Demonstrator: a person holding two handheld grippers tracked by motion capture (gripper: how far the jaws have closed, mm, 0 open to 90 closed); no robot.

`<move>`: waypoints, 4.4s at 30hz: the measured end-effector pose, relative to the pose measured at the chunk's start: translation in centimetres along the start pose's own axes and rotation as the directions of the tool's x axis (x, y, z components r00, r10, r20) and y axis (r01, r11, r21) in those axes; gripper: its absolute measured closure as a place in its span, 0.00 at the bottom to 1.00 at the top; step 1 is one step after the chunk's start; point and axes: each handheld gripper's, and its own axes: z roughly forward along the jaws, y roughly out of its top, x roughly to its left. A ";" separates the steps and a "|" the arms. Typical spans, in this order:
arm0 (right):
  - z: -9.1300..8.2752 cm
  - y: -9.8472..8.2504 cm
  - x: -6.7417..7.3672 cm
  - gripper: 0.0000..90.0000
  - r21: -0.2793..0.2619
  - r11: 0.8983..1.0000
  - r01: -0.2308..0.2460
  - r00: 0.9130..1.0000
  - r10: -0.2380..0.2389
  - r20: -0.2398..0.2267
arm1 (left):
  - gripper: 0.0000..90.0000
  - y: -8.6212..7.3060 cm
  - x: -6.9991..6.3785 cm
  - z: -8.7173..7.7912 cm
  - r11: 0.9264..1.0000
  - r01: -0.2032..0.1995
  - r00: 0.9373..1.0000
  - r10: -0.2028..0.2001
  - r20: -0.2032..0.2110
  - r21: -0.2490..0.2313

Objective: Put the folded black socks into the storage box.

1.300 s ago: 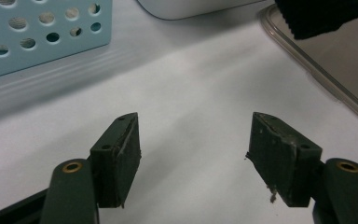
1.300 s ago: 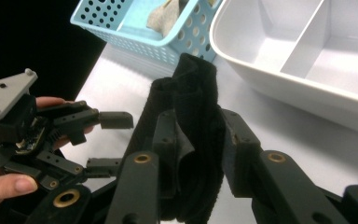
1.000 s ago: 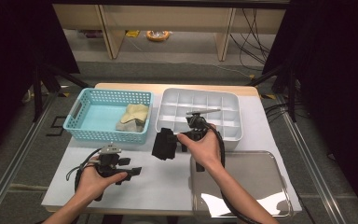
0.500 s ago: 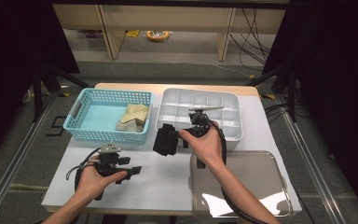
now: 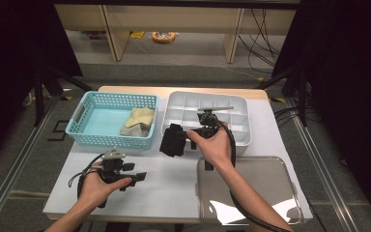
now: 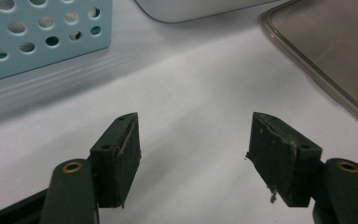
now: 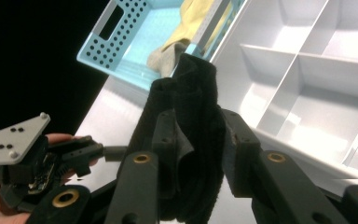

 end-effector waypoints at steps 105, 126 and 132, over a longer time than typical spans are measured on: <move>9.6 5.7 -0.5 0.77 0.218 0.969 0.118 0.893 -0.199 0.404 | 0.37 -0.4 -0.5 0.3 0.999 -0.029 0.999 0.029 0.032 0.019; 8.1 6.0 -1.3 0.47 0.098 0.994 0.045 0.915 -0.081 0.395 | 0.37 -0.3 -0.5 0.1 1.000 -0.030 0.999 0.029 0.037 0.009; 7.0 6.1 -0.8 0.55 0.043 0.999 0.030 0.928 -0.044 0.369 | 0.37 -0.3 -0.6 0.1 1.000 -0.027 0.999 0.027 0.034 0.007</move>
